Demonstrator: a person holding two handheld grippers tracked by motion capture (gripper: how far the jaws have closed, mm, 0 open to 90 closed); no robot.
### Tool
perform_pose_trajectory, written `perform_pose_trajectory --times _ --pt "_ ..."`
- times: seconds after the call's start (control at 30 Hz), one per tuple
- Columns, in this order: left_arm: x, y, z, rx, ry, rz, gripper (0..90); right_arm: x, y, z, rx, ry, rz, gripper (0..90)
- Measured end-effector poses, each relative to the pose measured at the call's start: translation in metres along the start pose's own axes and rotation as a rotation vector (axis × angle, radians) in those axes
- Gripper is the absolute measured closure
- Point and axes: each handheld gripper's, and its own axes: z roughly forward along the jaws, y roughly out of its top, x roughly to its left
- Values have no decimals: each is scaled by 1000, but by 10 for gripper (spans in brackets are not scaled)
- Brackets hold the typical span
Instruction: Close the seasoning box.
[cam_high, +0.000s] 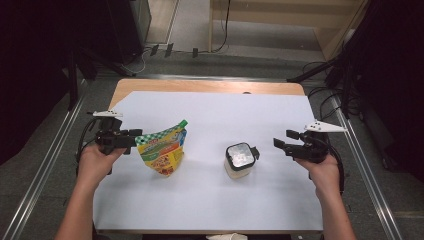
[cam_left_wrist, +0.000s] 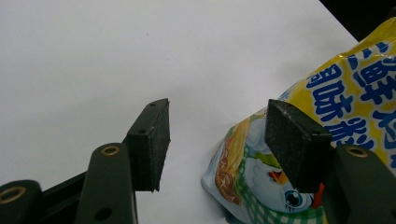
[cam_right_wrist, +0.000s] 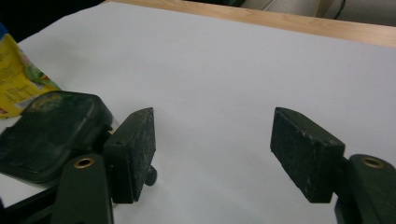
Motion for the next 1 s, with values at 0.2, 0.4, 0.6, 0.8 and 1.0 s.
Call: perform_pose_trajectory --times 0.2,0.4,0.6,0.8,1.0 --pt "2 -1 1 1 3 -4 414 -9 -9 4 8 -33 14 300" --pt "3 -3 2 3 5 -8 413 -15 -18 10 41 -46 16 276" --pt "5 -4 3 11 12 -3 413 -18 -26 20 97 -75 7 249" --pt "8 -6 5 17 11 -9 413 -18 -29 28 153 -67 0 223" --pt "11 -7 7 24 15 -17 409 -18 -30 31 161 -68 -5 223"
